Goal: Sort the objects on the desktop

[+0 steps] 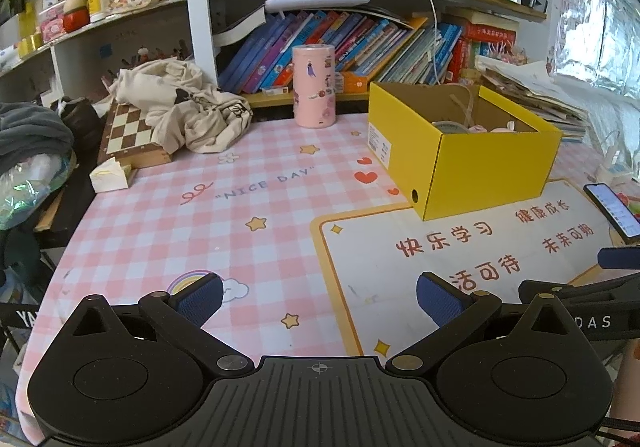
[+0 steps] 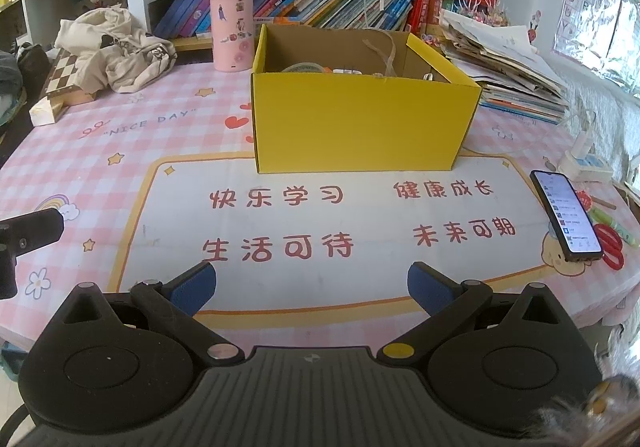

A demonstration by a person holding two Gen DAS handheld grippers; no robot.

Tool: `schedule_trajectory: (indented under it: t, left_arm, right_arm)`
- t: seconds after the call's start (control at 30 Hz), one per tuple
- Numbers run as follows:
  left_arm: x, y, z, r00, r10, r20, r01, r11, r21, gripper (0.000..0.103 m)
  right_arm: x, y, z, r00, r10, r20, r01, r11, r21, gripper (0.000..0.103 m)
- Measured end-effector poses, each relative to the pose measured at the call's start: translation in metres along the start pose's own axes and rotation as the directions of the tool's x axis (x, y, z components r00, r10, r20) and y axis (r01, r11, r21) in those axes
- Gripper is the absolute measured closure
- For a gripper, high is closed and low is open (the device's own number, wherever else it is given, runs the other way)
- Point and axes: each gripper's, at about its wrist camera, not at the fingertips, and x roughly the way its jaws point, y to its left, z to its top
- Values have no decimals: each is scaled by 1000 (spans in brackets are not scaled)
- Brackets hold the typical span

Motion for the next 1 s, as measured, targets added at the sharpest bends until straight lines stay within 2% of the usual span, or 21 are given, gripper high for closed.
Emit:
schedule_trajectory:
  t: [0.6,1.0]
  left_arm:
    - [1,-3,1,1000,0,-1,0,1000,1,0]
    - [-2,-3,1,999,-32,17,32,999,-10,0]
  right_arm:
    - [1,2,0,1000,-2,-9,2,1000,6,0]
    - [3,4,0,1000,2,-19,-2,1000,0,0]
